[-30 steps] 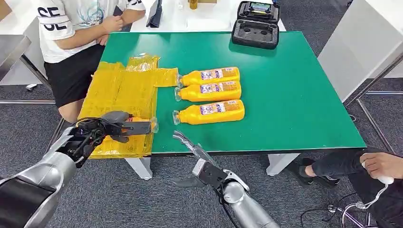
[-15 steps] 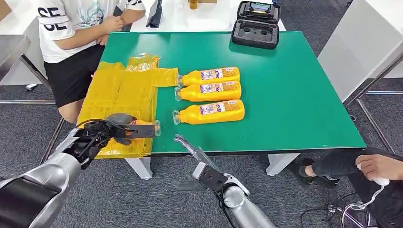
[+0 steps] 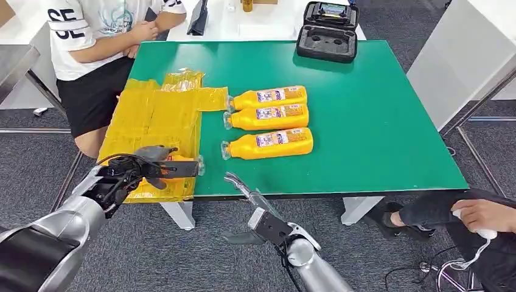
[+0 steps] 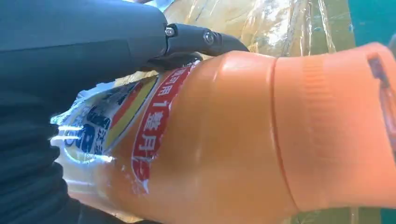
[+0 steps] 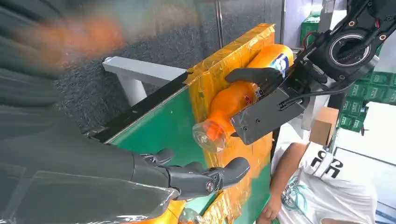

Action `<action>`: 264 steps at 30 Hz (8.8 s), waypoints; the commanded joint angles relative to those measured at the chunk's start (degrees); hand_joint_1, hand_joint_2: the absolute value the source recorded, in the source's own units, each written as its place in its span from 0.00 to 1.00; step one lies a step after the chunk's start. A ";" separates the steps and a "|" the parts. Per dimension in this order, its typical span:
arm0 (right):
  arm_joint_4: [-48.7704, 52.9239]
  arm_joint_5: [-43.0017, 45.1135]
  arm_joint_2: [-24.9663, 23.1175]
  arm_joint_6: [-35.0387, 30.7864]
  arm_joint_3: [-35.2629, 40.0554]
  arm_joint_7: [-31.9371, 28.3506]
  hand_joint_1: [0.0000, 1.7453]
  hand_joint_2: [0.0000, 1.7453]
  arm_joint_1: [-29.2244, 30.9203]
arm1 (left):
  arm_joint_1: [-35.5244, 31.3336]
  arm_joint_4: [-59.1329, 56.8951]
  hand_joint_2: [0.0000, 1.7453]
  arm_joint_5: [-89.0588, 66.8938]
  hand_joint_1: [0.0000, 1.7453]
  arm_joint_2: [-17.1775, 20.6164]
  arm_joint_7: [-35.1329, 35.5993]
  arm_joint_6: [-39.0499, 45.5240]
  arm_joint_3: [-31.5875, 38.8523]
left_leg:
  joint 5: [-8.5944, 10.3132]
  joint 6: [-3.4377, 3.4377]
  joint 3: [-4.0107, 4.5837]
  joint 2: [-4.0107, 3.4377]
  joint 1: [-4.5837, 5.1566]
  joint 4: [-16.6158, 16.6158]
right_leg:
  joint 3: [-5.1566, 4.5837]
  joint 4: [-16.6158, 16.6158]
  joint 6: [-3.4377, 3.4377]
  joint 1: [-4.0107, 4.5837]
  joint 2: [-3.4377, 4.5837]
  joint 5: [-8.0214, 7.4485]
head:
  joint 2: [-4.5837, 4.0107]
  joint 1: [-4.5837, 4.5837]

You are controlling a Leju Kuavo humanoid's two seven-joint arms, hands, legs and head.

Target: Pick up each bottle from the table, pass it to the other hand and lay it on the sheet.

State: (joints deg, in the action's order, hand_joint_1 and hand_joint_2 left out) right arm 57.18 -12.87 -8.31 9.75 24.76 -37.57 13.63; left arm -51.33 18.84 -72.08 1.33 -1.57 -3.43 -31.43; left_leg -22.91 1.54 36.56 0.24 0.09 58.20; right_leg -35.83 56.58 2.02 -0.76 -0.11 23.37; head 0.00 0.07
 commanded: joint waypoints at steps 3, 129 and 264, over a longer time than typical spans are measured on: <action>-4.76 -0.08 0.21 0.39 -0.97 0.10 0.00 1.00 3.43 | -1.75 -3.46 1.00 0.28 0.00 0.04 0.23 -0.14 2.01 | -0.09 -0.06 -0.22 -0.10 -0.03 -0.02 | 0.21 -0.04 -0.05 0.03 0.09 0.05 | 0.00 0.00; -41.55 -20.02 5.35 3.37 6.65 30.81 0.00 1.00 41.89 | 23.10 30.48 1.00 66.76 0.00 -6.35 -38.43 34.02 15.13 | 0.00 0.03 -0.18 -0.01 0.02 -0.01 | 0.19 -0.05 0.01 0.01 0.00 -0.01 | 0.00 0.02; -20.69 -1.51 -1.61 -12.31 4.69 -2.43 1.00 1.00 19.18 | 35.24 48.85 1.00 75.57 0.00 -6.91 -33.00 11.47 11.58 | 0.00 0.03 -0.09 0.02 0.00 -0.02 | 0.11 -0.04 0.00 0.01 -0.04 0.01 | 0.00 0.02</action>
State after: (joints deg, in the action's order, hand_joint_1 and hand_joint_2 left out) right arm 38.97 -15.15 -8.96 -3.74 24.24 -39.95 32.46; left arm -13.99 68.52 4.48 -6.08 -35.58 8.22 -16.13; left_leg -22.87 1.61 36.58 0.24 0.11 58.21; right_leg -35.85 56.57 2.06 -0.78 -0.12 23.33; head 0.00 0.09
